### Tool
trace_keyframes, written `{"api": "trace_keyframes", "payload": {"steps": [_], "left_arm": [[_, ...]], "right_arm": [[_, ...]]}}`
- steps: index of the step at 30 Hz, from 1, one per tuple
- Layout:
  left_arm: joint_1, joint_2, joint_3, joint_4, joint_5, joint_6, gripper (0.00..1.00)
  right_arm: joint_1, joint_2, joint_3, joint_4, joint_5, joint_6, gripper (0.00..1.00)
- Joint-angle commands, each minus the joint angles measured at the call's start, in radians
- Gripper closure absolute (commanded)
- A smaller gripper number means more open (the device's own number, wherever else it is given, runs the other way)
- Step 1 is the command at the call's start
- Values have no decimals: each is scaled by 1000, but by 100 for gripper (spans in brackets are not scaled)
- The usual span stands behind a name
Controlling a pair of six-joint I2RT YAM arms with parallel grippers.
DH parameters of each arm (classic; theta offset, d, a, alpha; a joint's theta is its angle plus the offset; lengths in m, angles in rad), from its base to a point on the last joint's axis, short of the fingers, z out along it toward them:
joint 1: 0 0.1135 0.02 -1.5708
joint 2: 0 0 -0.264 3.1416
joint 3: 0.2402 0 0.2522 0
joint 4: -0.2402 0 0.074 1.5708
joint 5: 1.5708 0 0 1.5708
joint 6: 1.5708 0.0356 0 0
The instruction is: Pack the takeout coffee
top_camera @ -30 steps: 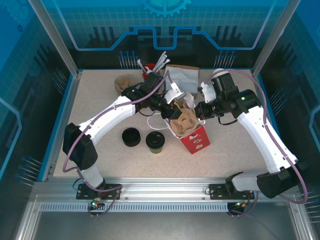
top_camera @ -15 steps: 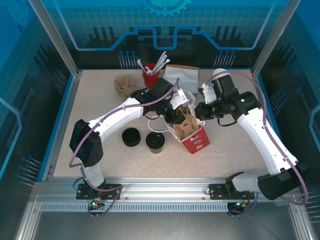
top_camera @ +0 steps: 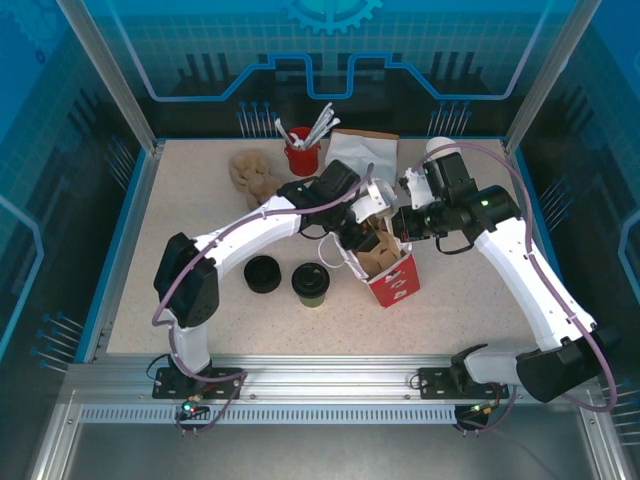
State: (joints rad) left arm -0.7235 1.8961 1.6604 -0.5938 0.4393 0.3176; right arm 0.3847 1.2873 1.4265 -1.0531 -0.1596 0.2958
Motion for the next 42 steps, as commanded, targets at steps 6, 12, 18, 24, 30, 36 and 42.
{"api": "trace_keyframes", "payload": {"steps": [6,12,18,24,30,36,42], "left_arm": [[-28,72,66,-13,-48,27,68],[-44,123,125,-73,-89,51,70],[-44,126,147,-97,-121,62,72],[-47,148,233,-215,-232,99,72],[-48,161,300,-314,-303,133,72],[-51,172,355,-371,-322,141,72],[-65,217,417,-407,-324,145,72]], "right_arm": [[-6,-34,-20,17,35,-15,100],[-7,-42,-25,11,70,-23,100],[-9,-57,-28,0,114,-29,100],[-17,-90,-44,-5,166,-16,100],[-20,-117,-46,-7,232,-11,100],[-19,-144,-57,9,282,1,100],[-20,-155,-75,30,252,12,100]]}}
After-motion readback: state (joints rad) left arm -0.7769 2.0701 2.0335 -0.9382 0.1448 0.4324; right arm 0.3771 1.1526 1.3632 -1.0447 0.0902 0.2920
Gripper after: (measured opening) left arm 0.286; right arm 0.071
